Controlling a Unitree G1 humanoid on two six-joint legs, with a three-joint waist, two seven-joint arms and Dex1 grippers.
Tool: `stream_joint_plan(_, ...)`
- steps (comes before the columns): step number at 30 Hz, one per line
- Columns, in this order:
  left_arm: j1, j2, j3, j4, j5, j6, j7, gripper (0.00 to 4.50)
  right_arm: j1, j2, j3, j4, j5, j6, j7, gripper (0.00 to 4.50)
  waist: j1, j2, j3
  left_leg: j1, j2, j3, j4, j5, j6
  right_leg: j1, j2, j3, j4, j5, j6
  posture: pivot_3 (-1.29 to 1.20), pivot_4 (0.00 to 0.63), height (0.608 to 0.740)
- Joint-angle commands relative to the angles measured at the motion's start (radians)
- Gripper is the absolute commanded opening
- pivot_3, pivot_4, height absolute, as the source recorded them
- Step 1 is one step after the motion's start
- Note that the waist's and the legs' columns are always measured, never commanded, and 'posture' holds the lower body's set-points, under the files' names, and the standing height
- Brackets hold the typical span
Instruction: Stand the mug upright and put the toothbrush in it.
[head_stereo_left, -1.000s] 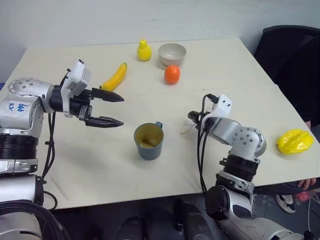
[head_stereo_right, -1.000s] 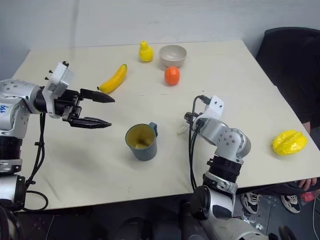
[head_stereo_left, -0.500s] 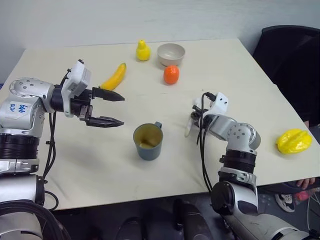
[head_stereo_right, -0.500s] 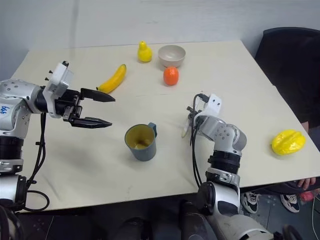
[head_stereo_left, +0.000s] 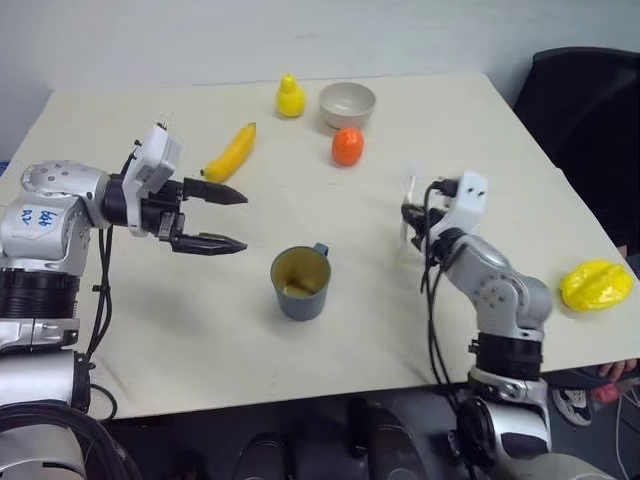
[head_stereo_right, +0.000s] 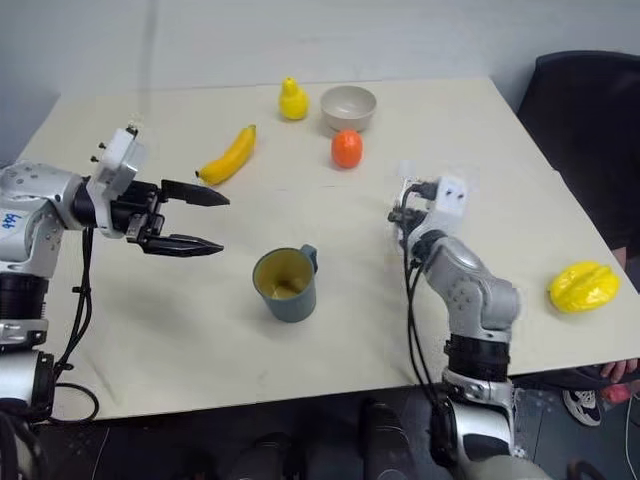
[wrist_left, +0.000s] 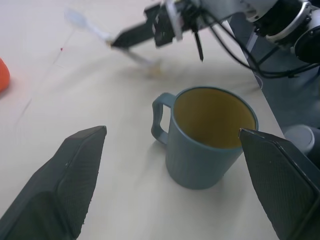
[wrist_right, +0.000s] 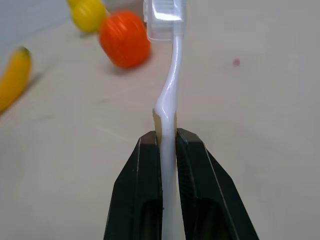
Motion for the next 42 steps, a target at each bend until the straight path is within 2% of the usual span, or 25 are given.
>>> stream_joint_plan(1, -0.008, 0.032, 0.055, -0.055, -0.047, 0.057, 0.007, 4.50, 0.012, 0.024, 0.111, -0.109, 0.035, -0.122, 0.162, 0.12, -0.002, 0.000, 0.000, 0.001, 0.000, -0.001, 0.000, 0.000, 0.000, 0.000, 0.002, 0.001, 0.000, 0.000, 0.000, 0.00, 0.150, 0.740)
stream_joint_plan(9, 0.053, 0.108, 0.089, -0.111, -0.074, 0.136, -0.001, 4.50, -0.071, 0.212, 0.247, -0.077, 0.103, -0.213, 0.277, 0.12, 0.004, 0.000, 0.000, 0.005, 0.001, -0.001, 0.000, 0.001, -0.003, 0.002, 0.003, 0.003, 0.004, 0.000, -0.001, 0.00, 0.150, 0.740)
stream_joint_plan(13, 0.074, 0.157, 0.112, -0.139, -0.090, 0.167, -0.004, 4.50, -0.087, 0.251, 0.293, -0.068, 0.119, -0.211, 0.311, 0.12, 0.006, 0.000, 0.000, 0.004, 0.000, -0.002, 0.000, 0.001, -0.002, 0.002, 0.002, 0.002, 0.002, 0.000, -0.002, 0.00, 0.150, 0.740)
stream_joint_plan(22, 0.082, 0.197, 0.118, -0.226, -0.143, 0.245, -0.015, 4.50, 0.105, 0.168, 0.364, -0.183, 0.135, -0.189, 0.375, 0.12, 0.011, -0.001, 0.000, 0.002, -0.001, 0.000, 0.000, 0.000, -0.003, 0.002, 0.001, 0.000, 0.001, -0.001, -0.002, 0.00, 0.150, 0.740)
stream_joint_plan(29, 0.044, 0.188, 0.082, -0.214, -0.128, 0.237, -0.029, 4.50, 0.162, 0.135, 0.425, -0.137, 0.045, -0.281, 0.412, 0.12, 0.005, -0.001, 0.000, 0.007, 0.001, 0.001, 0.000, 0.001, -0.005, 0.003, 0.004, 0.002, 0.004, -0.001, -0.003, 0.00, 0.150, 0.740)
stream_joint_plan(36, -0.004, 0.175, 0.040, -0.170, -0.107, 0.210, -0.047, 4.50, 0.208, 0.125, 0.428, -0.118, 0.012, -0.346, 0.431, 2.27, 0.007, -0.001, 0.000, 0.006, 0.000, 0.001, 0.000, 0.001, -0.005, 0.003, 0.004, 0.002, 0.003, -0.001, -0.003, 0.00, 0.150, 0.740)
stream_joint_plan(42, -0.019, 0.186, 0.002, -0.139, -0.110, 0.208, -0.092, 4.50, 0.248, 0.041, 0.368, -0.225, 0.066, -0.287, 0.426, 4.26, 0.011, -0.001, 0.001, 0.006, 0.000, 0.001, 0.000, 0.001, -0.005, 0.003, 0.004, 0.002, 0.003, -0.001, -0.003, 0.00, 0.150, 0.740)
